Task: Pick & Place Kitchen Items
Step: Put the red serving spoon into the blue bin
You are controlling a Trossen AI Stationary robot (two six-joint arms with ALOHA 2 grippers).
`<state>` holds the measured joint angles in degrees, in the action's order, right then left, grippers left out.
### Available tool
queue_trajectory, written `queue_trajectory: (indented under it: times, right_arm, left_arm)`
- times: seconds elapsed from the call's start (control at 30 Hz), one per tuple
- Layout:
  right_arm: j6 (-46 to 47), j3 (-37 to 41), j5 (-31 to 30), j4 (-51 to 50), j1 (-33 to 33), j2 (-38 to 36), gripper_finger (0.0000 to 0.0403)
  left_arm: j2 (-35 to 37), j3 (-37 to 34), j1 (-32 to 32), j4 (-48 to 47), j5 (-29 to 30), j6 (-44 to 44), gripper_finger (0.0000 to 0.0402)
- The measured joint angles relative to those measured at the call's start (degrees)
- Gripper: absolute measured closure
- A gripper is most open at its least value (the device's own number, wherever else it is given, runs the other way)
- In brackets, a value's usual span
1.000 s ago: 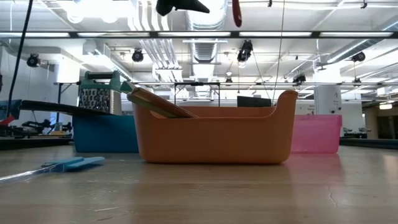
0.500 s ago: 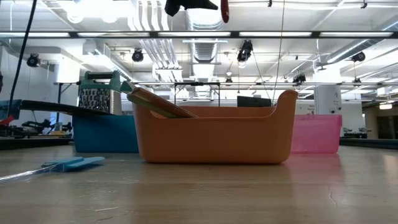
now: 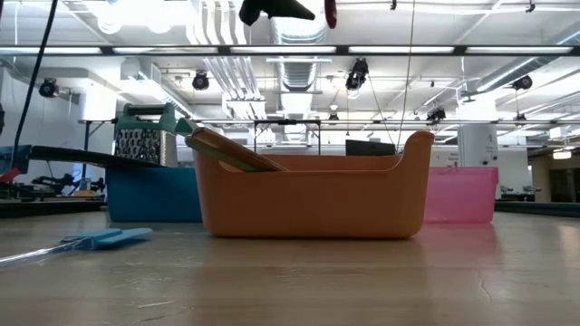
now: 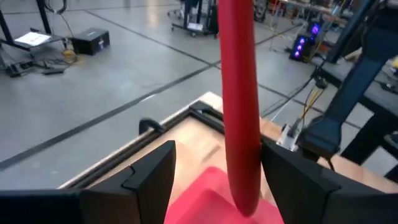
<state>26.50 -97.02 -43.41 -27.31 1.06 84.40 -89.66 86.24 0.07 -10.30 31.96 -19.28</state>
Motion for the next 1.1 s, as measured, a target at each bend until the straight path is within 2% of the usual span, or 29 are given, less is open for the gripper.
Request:
queue_trajectory:
  times: [0.33, 0.43, 0.53, 0.67, 0.7, 0.93, 1.1]
  right_arm:
    - [-0.15, -0.02, 2.33, 1.35, 0.07, 1.01, 0.0371]
    - [-0.15, -0.02, 2.11, 1.56, -0.02, 0.97, 0.0371]
    - [-0.37, -0.02, 2.23, 1.7, 0.0, 0.97, 0.0371]
    - [-0.41, 0.03, 2.67, 2.01, -0.02, 0.98, 0.0371]
    - [-0.43, 0.04, 2.6, 1.73, -0.02, 0.99, 0.0371]
    - [-0.86, 0.07, 1.7, 2.1, 0.09, 0.63, 0.0366]
    - [-4.4, -0.18, 0.48, 1.87, 0.15, -0.97, 0.03]
  left_arm:
    - [-0.53, -0.07, 1.09, 3.81, -1.92, -0.11, 0.0163]
    - [-0.53, -0.07, 1.59, 3.66, -2.07, -0.56, 0.0175]
    - [-0.53, -0.07, 2.09, 3.76, -2.54, -1.18, 0.0218]
    - [-0.53, -0.07, 2.49, 3.92, -4.99, -1.36, 0.0324]
    - [-0.51, -0.07, 2.59, 3.75, -5.7, -1.19, 0.0334]
    - [-0.05, 2.34, 2.84, -1.07, -9.35, -0.4, 0.0333]
    - [1.37, 6.28, 2.85, -9.23, -10.47, 1.44, 0.0334]
